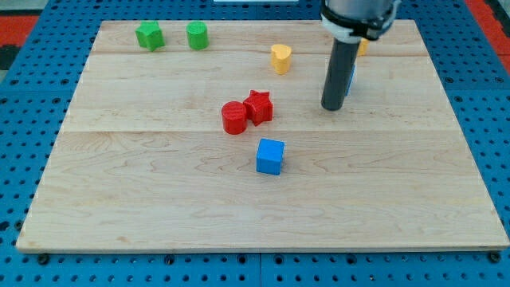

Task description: Push the blue cube towards the blue triangle

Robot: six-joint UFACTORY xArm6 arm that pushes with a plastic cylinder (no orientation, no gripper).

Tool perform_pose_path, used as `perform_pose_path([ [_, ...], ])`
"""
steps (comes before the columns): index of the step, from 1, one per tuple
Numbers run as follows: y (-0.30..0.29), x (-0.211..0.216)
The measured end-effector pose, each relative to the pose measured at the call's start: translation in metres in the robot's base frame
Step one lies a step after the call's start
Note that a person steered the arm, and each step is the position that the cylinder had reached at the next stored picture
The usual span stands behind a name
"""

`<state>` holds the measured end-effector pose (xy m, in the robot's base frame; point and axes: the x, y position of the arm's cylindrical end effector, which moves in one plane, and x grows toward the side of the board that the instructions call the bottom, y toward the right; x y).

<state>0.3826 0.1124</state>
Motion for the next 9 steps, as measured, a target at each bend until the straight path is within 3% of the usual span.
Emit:
perform_pose_path([
  [1,0.011,-0.027],
  [3,0.025,-0.028],
  [4,0.079,-0.028],
  [5,0.071,-0.017],
  [6,0.02,0.02],
  [7,-0.011,0.131],
  [8,-0.087,0.184],
  [9,-0.162,0.155],
])
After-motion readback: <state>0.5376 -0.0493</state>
